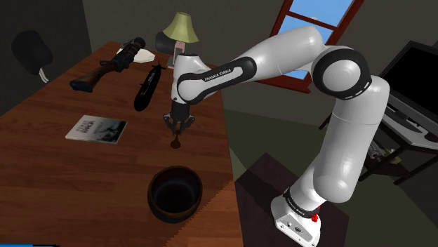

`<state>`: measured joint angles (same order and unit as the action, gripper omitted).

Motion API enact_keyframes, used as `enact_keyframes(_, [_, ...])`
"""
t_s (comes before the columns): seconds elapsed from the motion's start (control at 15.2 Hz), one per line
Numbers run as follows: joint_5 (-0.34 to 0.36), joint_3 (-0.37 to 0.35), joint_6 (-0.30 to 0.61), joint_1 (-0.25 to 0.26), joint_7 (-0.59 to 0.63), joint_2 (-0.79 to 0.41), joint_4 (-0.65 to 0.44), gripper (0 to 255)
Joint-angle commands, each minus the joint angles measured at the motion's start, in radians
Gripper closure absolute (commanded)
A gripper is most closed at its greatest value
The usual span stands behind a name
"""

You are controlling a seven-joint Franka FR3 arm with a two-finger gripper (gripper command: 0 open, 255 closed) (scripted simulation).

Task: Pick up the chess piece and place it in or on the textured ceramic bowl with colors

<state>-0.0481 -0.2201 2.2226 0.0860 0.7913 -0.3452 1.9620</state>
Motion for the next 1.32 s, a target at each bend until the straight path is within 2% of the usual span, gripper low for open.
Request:
enact_keyframes(0.0, [0.0,0.0,0.0,0.0,0.0,-0.001,0.001,255])
enact_keyframes(0.33, [0.0,0.0,0.0,0.0,0.0,-0.001,0.001,255])
enact_keyframes(1.25, [-0.017,-0.007,-0.162,-0.008,0.002,0.097,-0.065,255])
